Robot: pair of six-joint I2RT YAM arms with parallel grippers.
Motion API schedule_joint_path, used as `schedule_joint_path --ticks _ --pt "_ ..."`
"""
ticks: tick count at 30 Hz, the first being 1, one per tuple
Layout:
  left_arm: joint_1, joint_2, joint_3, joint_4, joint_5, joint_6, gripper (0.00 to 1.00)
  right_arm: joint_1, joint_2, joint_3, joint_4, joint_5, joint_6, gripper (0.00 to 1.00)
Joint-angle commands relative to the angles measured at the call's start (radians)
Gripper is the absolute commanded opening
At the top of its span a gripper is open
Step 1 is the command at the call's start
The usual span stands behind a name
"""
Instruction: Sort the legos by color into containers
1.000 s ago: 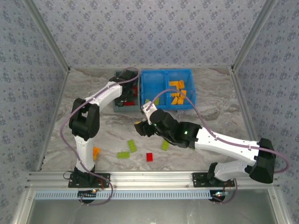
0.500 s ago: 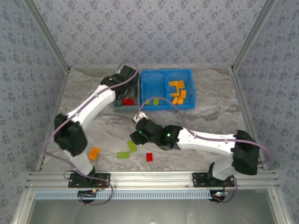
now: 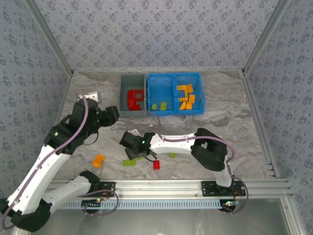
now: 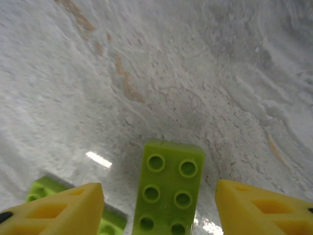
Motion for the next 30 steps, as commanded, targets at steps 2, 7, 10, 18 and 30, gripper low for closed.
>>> schedule_joint_path --ticks 2,7,10,18,30 --pt "-0.004 -0.056 -0.053 -0.019 0.118 -0.021 0.67 -0.011 0.057 0.050 -0.070 -0.022 0.033 0.55" --pt "-0.004 -0.114 -0.095 -0.004 0.214 -0.038 0.68 -0.018 0.051 0.049 -0.071 0.009 0.030 0.35" --pt "-0.004 -0.129 -0.123 0.028 0.297 -0.047 0.69 -0.028 -0.040 0.025 -0.093 0.079 0.023 0.32" --pt "-0.150 -0.052 -0.180 0.231 0.250 -0.090 0.70 -0.291 -0.264 -0.006 -0.134 0.100 -0.103 0.32" --pt "-0.543 0.273 -0.015 0.251 -0.295 -0.113 0.70 -0.613 0.170 0.545 -0.209 -0.064 -0.197 0.32"
